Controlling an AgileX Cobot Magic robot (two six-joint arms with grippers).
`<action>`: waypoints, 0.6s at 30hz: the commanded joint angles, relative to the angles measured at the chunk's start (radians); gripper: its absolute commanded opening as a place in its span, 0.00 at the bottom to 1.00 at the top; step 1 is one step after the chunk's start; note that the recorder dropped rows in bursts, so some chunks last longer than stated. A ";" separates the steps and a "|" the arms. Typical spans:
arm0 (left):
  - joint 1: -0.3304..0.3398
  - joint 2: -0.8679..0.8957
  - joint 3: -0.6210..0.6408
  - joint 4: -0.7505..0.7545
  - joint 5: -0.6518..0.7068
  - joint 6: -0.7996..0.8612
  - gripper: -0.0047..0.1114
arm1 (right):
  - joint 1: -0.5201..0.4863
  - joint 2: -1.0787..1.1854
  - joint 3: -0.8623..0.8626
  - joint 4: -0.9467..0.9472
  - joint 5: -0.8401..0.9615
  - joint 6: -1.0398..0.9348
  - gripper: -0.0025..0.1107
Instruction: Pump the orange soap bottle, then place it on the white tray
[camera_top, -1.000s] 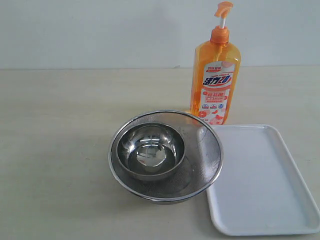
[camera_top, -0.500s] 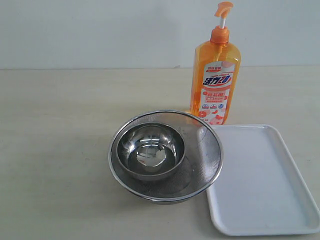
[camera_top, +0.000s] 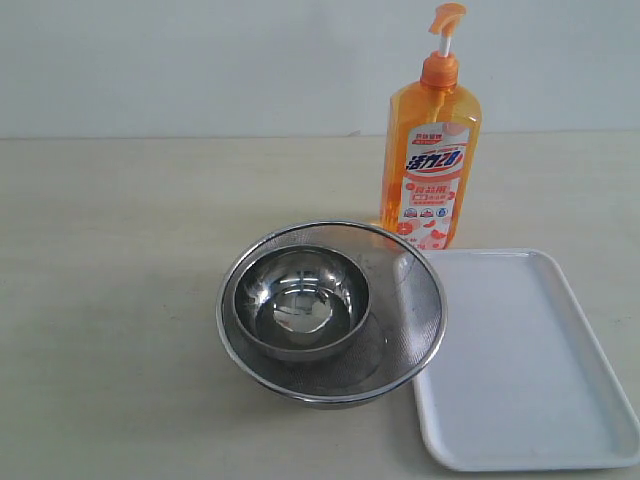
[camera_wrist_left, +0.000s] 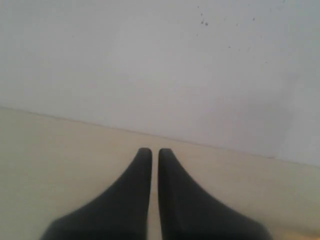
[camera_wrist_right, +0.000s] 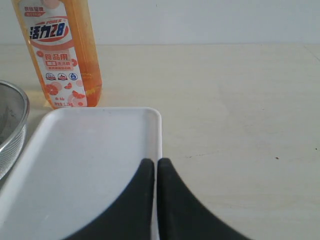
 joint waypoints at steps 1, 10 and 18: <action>-0.022 0.086 -0.040 -0.013 -0.041 0.044 0.08 | -0.006 -0.004 0.003 -0.001 -0.004 -0.003 0.02; -0.315 0.226 -0.159 -0.010 -0.058 0.565 0.08 | -0.006 -0.004 0.003 -0.008 -0.012 -0.003 0.02; -0.376 0.487 -0.245 -0.005 -0.341 0.572 0.08 | -0.006 -0.004 0.003 -0.008 -0.012 -0.003 0.02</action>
